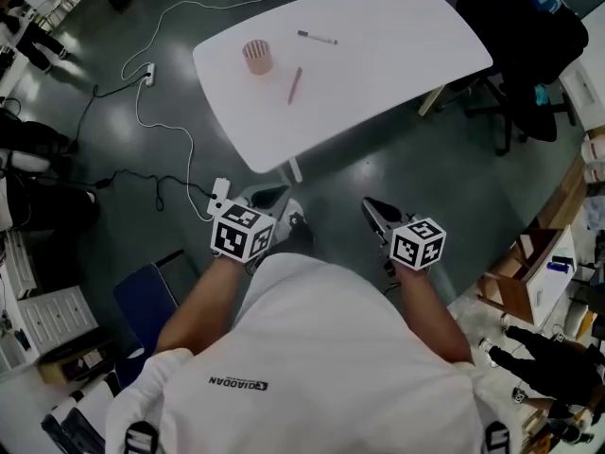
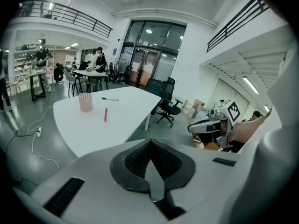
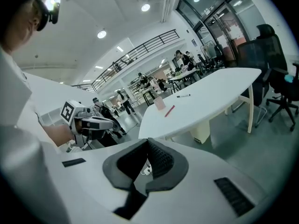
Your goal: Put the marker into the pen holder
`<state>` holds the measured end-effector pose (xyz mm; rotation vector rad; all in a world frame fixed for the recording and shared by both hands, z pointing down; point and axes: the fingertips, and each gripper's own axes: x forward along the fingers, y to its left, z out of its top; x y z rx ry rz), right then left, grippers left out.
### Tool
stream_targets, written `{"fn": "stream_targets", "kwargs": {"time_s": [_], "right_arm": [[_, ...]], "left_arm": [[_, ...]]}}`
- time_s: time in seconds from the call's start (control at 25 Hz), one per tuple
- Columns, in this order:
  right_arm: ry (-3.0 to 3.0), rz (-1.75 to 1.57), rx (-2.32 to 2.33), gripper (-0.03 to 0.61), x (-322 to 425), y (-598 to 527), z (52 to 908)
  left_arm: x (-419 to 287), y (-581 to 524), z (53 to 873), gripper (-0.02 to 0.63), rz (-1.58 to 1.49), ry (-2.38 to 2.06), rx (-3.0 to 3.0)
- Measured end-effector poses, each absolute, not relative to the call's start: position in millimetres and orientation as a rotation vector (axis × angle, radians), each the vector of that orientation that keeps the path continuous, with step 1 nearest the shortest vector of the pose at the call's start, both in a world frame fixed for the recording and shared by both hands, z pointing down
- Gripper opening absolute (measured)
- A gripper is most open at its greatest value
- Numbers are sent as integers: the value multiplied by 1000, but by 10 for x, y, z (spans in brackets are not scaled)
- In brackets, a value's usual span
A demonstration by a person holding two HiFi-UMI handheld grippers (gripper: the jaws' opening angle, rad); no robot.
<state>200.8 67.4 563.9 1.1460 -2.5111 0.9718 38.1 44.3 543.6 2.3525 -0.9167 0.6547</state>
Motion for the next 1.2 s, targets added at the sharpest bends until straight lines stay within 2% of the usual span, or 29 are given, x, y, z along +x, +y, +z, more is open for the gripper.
{"fn": "stream_targets", "kwargs": {"time_s": [0.24, 0.52, 0.68, 0.88, 1.2], "right_arm": [[-2499, 829, 1056, 20, 1607, -205, 5522], [-2348, 463, 880, 18, 1119, -951, 5652], [-2332, 427, 822, 18, 890, -1301, 5776], [-2326, 447, 783, 19, 690, -1576, 5819], [-2248, 140, 543, 19, 389, -1940, 6037]], "left_arm": [[16, -431, 5466, 26, 570, -985, 2300], [-497, -1176, 5538, 26, 534, -1018, 2285], [-678, -1507, 5630, 26, 497, -1032, 2261], [-863, -1630, 5710, 26, 492, -1038, 2236], [-1008, -1601, 5871, 26, 477, -1087, 2152]]}}
